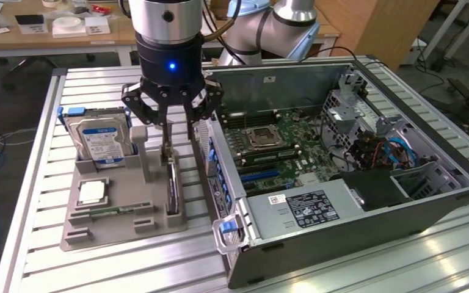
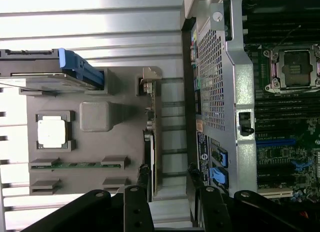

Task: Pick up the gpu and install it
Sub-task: 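Pick up the gpu and move the gpu toward the slot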

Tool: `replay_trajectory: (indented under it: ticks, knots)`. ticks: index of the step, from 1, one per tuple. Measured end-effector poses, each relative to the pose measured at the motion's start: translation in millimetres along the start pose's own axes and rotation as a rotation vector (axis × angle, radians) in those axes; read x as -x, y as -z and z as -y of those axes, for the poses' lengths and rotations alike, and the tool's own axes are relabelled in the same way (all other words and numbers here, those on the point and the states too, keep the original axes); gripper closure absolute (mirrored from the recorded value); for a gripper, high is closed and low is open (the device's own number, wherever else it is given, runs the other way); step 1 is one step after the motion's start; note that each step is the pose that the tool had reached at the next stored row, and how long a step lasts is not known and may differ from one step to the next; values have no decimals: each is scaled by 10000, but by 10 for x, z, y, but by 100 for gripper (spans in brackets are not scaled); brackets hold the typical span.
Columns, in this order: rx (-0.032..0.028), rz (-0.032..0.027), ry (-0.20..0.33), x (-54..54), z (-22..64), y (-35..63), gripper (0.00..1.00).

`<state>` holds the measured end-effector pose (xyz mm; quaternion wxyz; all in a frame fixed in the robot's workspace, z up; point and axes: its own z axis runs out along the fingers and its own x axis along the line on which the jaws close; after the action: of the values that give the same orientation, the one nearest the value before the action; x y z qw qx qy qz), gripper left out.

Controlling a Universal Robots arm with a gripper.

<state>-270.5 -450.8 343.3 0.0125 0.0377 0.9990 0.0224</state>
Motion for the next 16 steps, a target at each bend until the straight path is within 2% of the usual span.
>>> replay_trajectory:
  ticks: [12,16]
  knots:
    - [0,0,0,0,0,0,57]
    - [0,8,0,-40,3,1,57]
